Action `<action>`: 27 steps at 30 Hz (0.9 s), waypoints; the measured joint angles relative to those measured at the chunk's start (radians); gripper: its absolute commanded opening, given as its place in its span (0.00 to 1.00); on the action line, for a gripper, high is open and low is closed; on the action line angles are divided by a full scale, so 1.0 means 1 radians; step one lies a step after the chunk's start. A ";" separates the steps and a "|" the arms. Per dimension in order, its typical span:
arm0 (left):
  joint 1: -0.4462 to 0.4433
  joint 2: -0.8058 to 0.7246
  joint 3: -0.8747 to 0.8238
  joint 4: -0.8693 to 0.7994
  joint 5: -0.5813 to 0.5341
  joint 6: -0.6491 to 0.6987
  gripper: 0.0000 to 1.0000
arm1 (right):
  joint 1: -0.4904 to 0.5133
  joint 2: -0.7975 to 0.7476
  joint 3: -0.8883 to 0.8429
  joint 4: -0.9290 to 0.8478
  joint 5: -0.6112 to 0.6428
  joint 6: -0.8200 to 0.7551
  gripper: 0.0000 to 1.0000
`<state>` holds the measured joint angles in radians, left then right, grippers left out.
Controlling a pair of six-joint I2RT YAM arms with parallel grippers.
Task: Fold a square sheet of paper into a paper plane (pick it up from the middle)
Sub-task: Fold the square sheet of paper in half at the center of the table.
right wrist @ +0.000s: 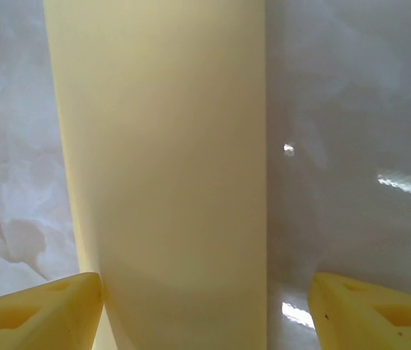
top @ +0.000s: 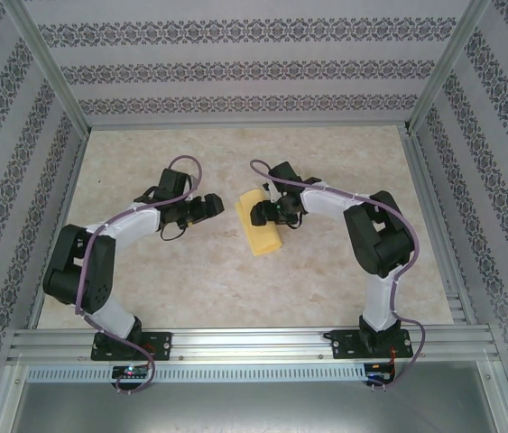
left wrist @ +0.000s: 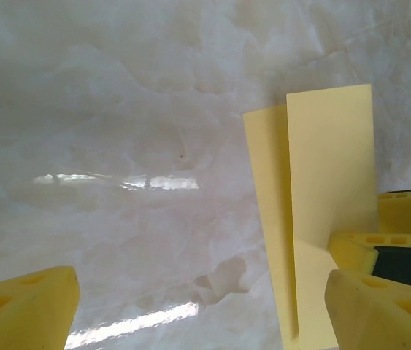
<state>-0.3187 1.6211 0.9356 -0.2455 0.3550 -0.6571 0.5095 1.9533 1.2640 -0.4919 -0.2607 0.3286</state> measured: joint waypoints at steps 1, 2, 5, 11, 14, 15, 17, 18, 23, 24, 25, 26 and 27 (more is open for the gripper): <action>-0.009 0.010 0.005 0.006 0.002 -0.004 0.84 | -0.005 0.000 0.000 -0.006 -0.001 -0.006 0.73; -0.017 0.018 0.006 0.013 0.004 -0.008 0.82 | -0.008 0.000 0.000 -0.011 -0.002 -0.013 0.72; -0.036 0.040 0.011 0.034 0.015 -0.030 0.75 | -0.014 0.000 0.001 -0.019 -0.006 -0.026 0.71; -0.060 0.108 0.033 0.116 0.065 -0.088 0.49 | -0.014 0.012 0.019 -0.044 -0.001 -0.043 0.71; -0.068 0.150 0.046 0.165 0.089 -0.119 0.38 | -0.002 0.023 0.036 -0.062 0.016 -0.043 0.72; -0.071 0.163 0.050 0.179 0.095 -0.126 0.36 | 0.002 0.026 0.040 -0.068 0.026 -0.043 0.72; -0.079 0.188 0.058 0.203 0.109 -0.140 0.30 | 0.014 0.034 0.055 -0.082 0.050 -0.042 0.73; -0.082 0.198 0.062 0.210 0.113 -0.145 0.28 | 0.020 0.038 0.061 -0.089 0.063 -0.042 0.73; -0.103 0.256 0.104 0.239 0.140 -0.163 0.14 | 0.048 0.053 0.083 -0.114 0.131 -0.039 0.74; -0.106 0.266 0.111 0.248 0.147 -0.167 0.12 | 0.053 0.055 0.084 -0.115 0.140 -0.039 0.75; -0.108 0.277 0.120 0.259 0.154 -0.170 0.10 | 0.054 0.055 0.084 -0.116 0.147 -0.038 0.75; -0.109 0.289 0.128 0.269 0.161 -0.173 0.08 | 0.059 0.055 0.084 -0.116 0.153 -0.036 0.75; -0.110 0.303 0.136 0.277 0.167 -0.176 0.07 | 0.058 0.055 0.084 -0.116 0.158 -0.035 0.75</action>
<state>-0.4290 1.9236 1.0714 0.0315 0.5224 -0.8330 0.5678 2.0083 1.3483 -0.6075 -0.1032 0.2932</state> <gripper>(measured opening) 0.089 0.744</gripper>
